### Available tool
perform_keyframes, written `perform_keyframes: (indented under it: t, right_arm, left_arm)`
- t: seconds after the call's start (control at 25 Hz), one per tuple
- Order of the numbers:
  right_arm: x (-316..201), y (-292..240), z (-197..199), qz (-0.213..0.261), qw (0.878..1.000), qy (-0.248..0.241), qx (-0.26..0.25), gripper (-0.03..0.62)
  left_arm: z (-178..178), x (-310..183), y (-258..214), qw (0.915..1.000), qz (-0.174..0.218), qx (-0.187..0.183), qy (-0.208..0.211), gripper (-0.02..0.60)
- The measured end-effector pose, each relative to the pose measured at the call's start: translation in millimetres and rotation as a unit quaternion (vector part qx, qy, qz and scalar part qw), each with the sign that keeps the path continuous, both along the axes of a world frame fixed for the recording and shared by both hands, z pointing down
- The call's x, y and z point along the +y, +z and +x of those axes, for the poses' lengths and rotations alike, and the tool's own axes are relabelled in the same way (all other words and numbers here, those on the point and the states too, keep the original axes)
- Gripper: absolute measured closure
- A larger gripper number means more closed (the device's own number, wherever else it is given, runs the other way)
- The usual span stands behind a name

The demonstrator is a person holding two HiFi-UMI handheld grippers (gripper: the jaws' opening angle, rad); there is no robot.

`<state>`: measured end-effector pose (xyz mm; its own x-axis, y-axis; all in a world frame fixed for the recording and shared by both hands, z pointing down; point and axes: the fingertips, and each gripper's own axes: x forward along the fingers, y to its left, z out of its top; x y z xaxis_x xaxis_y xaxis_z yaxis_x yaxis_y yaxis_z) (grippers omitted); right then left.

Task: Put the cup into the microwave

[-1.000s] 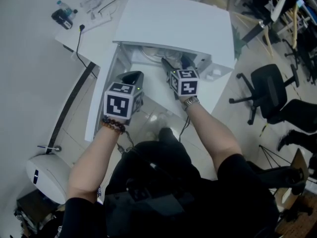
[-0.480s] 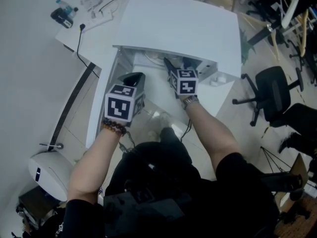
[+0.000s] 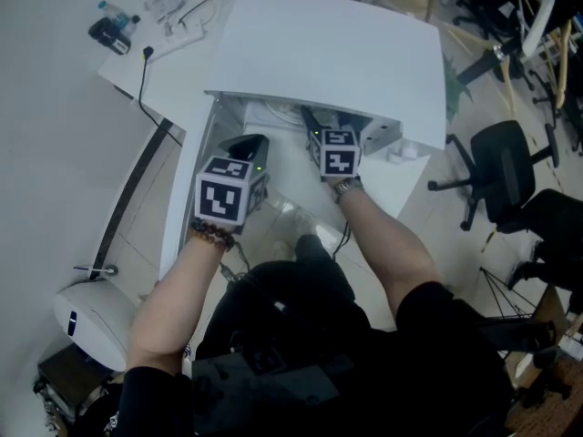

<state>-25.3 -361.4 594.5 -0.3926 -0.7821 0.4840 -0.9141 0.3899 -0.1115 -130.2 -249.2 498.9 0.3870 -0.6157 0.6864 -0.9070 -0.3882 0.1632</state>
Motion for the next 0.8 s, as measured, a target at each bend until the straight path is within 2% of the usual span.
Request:
perform_keyframes:
  t: [0.8]
  right_arm:
    - [0.2, 3.4, -0.8, -0.008, 1.000, 0.003, 0.008, 0.217]
  left_arm:
    - [-1.0, -0.3, 4.7, 1.0000, -0.005, 0.003, 0.002, 0.581]
